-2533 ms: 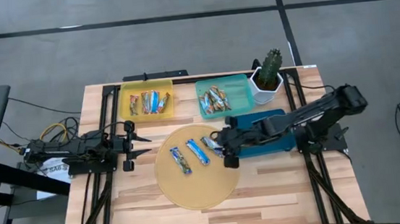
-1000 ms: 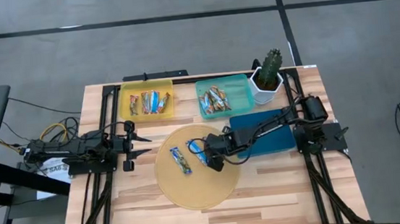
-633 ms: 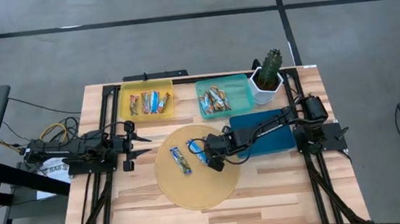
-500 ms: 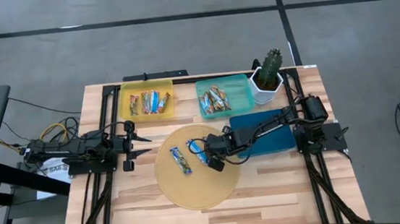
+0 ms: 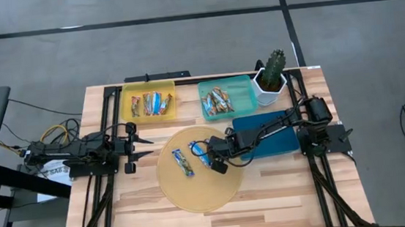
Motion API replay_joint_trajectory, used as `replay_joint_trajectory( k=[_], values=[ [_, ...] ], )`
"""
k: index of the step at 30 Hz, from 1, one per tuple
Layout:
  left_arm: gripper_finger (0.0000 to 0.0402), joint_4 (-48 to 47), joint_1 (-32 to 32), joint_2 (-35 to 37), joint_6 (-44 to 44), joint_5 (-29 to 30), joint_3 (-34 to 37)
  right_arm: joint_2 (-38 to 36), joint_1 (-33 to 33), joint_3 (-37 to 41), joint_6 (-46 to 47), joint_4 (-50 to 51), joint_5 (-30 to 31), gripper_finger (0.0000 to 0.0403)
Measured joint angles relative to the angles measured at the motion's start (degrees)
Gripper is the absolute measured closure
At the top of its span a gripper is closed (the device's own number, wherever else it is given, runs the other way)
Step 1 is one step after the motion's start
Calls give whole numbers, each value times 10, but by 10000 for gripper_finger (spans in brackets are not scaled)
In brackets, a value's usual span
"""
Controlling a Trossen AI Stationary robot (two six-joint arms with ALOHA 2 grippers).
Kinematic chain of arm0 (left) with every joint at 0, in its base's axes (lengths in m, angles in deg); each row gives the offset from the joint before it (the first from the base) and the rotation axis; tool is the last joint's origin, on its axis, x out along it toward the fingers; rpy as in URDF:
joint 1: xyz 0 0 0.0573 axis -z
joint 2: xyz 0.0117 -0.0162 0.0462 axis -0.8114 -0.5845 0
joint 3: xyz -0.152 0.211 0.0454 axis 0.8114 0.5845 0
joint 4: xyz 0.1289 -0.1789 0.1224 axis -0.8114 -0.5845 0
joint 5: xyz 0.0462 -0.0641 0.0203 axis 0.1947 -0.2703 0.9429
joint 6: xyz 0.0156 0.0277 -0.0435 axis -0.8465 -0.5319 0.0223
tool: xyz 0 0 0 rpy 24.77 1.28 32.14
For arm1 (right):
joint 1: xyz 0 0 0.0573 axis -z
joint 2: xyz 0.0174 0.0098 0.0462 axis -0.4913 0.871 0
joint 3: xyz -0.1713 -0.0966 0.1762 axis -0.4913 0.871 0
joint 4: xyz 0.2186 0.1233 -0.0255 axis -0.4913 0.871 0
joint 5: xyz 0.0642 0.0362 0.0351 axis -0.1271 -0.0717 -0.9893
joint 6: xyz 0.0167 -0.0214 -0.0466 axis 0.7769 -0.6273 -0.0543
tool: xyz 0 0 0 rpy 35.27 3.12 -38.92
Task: Pick and place Granola Bars by type
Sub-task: Put the blue granola bar into the blue bin
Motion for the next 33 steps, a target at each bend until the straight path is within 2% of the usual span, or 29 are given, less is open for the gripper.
replay_joint_trajectory(
  k=[18,33],
  values=[
    [262,0,0,0,0,0,0,-13,0,1,-11,-46,0,395],
    [262,0,0,0,0,0,0,-172,11,0,-24,-35,1,396]
  ],
)
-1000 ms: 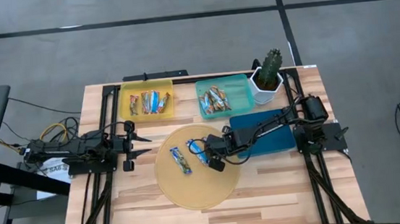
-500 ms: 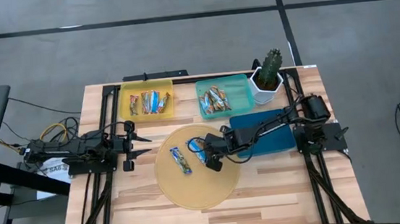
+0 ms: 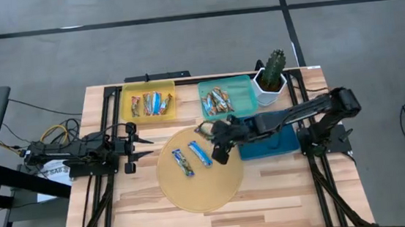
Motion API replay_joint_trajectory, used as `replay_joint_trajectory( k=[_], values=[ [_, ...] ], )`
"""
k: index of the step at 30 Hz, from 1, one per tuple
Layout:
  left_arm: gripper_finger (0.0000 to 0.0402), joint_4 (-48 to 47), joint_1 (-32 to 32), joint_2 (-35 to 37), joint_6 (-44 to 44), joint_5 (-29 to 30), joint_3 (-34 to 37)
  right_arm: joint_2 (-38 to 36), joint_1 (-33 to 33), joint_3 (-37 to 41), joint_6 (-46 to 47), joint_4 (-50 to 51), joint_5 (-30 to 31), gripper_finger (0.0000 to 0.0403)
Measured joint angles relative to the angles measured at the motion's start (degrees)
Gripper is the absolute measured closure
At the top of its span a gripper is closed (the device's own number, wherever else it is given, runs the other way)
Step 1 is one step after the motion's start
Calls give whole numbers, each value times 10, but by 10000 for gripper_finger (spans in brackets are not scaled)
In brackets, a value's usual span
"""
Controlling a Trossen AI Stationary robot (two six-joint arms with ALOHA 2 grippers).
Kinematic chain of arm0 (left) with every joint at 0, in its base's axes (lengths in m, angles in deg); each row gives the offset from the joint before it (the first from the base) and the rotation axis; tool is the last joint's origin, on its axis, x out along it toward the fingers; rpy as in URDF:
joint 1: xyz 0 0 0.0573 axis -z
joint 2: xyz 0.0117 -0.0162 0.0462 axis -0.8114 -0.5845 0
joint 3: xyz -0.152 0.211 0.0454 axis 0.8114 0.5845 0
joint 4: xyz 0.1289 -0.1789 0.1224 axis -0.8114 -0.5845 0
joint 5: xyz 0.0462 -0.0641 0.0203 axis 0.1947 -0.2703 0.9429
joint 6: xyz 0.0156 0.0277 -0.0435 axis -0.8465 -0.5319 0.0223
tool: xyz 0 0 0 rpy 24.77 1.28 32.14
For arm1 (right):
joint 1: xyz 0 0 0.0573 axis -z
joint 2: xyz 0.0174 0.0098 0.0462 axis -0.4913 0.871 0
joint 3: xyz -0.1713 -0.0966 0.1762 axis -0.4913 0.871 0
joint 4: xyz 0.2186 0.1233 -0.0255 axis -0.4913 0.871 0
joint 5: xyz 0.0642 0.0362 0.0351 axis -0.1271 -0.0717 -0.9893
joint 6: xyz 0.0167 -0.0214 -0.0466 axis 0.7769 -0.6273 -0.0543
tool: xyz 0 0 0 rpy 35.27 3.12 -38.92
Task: Pick and place Granola Bars by type
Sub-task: Put the blue granola bar into the blue bin
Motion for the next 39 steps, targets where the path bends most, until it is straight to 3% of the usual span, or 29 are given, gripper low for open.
replay_joint_trajectory(
  k=[8,22,31,39],
  values=[
    [262,0,0,0,0,0,0,-75,21,0,-1,15,5,395],
    [262,0,0,0,0,0,0,-77,22,0,0,68,20,395],
    [262,0,0,0,0,0,0,-128,20,0,94,216,80,394],
    [262,0,0,0,0,0,0,-170,2,0,220,370,94,394]
  ],
)
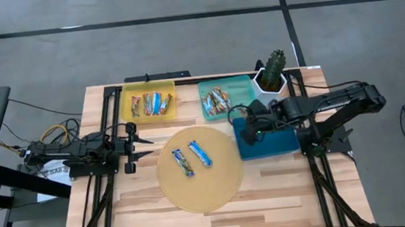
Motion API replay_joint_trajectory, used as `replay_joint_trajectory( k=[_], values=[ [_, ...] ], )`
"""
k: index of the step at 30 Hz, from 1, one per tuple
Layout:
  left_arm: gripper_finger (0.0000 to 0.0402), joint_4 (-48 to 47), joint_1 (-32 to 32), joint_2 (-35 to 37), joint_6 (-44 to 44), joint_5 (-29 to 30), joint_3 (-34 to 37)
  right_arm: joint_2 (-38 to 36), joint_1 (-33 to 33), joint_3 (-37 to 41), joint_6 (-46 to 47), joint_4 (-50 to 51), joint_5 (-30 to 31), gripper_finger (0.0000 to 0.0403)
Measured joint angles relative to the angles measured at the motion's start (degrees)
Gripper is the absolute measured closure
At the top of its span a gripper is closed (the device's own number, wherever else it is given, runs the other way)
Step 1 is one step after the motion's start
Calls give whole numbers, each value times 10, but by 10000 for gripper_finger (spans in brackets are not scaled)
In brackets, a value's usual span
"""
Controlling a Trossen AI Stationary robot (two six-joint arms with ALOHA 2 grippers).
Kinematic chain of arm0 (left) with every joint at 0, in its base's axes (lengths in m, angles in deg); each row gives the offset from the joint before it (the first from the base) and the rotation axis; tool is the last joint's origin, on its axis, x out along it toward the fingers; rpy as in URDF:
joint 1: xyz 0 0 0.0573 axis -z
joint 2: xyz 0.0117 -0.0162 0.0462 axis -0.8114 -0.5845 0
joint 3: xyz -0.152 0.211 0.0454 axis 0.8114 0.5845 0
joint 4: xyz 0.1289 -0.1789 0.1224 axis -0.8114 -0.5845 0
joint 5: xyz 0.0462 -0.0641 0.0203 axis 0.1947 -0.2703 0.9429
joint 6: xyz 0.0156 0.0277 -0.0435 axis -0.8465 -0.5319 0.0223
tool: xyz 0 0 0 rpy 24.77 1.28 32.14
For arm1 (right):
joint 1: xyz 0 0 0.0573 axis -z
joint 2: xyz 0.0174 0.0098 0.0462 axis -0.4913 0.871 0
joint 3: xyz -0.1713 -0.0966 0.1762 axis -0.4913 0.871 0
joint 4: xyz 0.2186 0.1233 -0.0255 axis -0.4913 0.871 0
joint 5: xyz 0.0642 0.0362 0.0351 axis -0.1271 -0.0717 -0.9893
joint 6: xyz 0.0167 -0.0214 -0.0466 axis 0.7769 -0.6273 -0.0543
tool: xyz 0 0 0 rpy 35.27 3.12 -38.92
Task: Pick and place Granola Bars by type
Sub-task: Put the blue granola bar into the blue bin
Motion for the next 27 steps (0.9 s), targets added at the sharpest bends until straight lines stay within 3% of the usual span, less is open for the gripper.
replay_joint_trajectory(
  k=[14,20,27],
  values=[
    [262,0,0,0,0,0,0,-65,-26,0,189,205,-3,393],
    [262,0,0,0,0,0,0,-79,-25,10,210,225,-3,392],
    [262,0,0,0,0,0,0,-96,-24,76,236,196,-7,392]
  ],
)
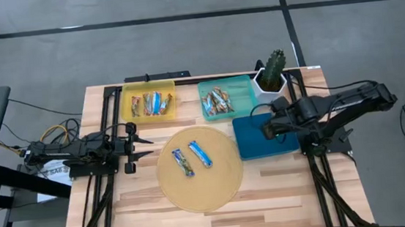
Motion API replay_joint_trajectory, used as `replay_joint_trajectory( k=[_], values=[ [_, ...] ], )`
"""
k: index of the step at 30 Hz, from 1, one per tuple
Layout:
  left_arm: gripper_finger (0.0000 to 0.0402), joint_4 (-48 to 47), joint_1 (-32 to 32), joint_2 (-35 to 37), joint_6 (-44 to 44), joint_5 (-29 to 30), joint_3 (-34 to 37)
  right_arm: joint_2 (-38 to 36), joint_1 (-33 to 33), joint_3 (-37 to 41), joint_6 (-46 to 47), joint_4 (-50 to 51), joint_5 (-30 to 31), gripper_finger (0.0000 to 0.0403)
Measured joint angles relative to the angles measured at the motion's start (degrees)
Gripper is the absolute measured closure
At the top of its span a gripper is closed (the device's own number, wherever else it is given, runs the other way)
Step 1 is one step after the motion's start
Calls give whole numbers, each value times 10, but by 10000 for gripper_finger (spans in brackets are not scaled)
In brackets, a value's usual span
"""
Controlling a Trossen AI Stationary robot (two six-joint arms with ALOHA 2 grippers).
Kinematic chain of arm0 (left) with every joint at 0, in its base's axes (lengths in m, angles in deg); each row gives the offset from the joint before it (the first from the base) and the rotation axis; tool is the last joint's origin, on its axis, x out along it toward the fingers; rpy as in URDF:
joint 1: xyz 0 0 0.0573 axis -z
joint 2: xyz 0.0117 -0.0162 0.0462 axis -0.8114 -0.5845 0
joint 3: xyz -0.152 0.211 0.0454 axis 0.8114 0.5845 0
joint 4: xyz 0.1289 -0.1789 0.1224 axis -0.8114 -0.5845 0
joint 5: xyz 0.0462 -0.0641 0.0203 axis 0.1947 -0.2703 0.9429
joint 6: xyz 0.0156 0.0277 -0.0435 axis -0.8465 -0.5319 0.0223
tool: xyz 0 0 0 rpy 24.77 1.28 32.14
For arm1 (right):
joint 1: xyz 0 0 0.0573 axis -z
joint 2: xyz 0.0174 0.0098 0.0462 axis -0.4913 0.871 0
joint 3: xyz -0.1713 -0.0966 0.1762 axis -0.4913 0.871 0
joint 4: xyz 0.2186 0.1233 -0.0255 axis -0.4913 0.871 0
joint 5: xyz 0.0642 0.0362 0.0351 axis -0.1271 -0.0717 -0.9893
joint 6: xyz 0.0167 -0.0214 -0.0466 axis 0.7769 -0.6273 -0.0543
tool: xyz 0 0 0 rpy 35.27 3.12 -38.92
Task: Pick and place Granola Bars by type
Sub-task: Put the blue granola bar into the blue bin
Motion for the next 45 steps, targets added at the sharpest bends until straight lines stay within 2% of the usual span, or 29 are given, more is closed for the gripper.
replay_joint_trajectory(
  k=[13,25,33,45],
  values=[
    [262,0,0,0,0,0,0,-11,4,173,17,-176,-74,392],
    [262,0,0,0,0,0,0,-11,4,277,45,-298,-88,392],
    [262,0,0,0,0,0,0,-8,4,293,46,-323,-87,385],
    [262,0,0,0,0,0,0,-8,4,293,48,-324,-85,322]
  ],
)
